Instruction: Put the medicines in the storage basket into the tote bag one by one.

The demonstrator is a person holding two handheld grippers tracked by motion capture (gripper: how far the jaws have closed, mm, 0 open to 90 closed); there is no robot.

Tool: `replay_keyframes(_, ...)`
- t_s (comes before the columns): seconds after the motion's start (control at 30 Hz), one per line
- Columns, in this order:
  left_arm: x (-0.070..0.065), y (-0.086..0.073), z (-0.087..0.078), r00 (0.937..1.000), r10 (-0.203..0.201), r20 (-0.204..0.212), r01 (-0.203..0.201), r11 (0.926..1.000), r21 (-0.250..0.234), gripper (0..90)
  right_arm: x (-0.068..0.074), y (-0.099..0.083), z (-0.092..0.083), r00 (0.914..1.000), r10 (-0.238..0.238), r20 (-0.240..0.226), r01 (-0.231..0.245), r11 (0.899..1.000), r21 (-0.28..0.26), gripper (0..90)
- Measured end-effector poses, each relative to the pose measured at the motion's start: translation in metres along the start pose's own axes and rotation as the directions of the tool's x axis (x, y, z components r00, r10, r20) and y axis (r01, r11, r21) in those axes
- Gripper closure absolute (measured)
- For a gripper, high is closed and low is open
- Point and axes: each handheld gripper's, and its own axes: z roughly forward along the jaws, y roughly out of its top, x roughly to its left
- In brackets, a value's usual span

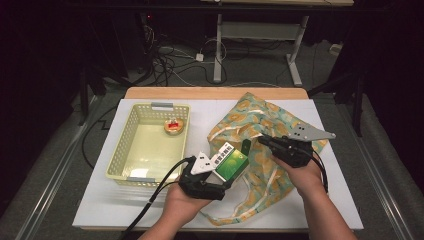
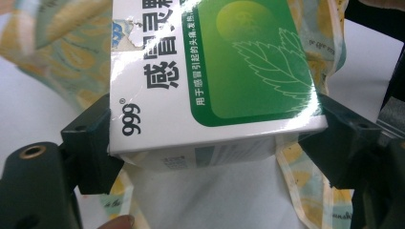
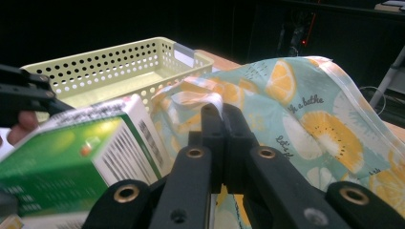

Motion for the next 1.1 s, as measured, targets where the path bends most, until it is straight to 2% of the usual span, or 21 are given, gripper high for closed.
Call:
replay_keyframes(0.17, -0.005, 0.007, 0.018, 0.9998, 0.015, 0.014, -0.015, 0.9996, 0.022, 16.2, 0.0, 0.0, 0.0, 1.0, 0.0, -0.001, 0.0, 1.0, -0.003, 90.0)
replay_keyframes(0.47, -0.006, 0.021, 0.049, 0.9989, 0.042, -0.021, -0.04, 0.9971, 0.065, 16.2, 0.003, 0.002, 0.0, 1.0, 0.0, -0.007, 0.0, 1.0, -0.009, 90.0)
replay_keyframes(0.53, -0.006, 0.023, 0.054, 0.9992, 0.037, -0.016, -0.036, 0.9972, 0.066, 16.2, 0.003, 0.002, -0.001, 1.0, -0.003, -0.009, 0.003, 1.0, -0.011, 90.0)
replay_keyframes(0.73, -0.008, 0.028, 0.065, 0.9984, 0.057, -0.006, -0.056, 0.9966, 0.061, 16.2, 0.003, 0.003, -0.001, 0.9999, 0.007, -0.013, -0.007, 1.0, -0.018, 90.0)
replay_keyframes(1.1, -0.013, 0.04, 0.087, 0.9969, 0.077, -0.018, -0.076, 0.9953, 0.059, 16.2, 0.004, 0.004, -0.003, 0.9999, 0.005, -0.014, -0.006, 1.0, -0.029, 90.0)
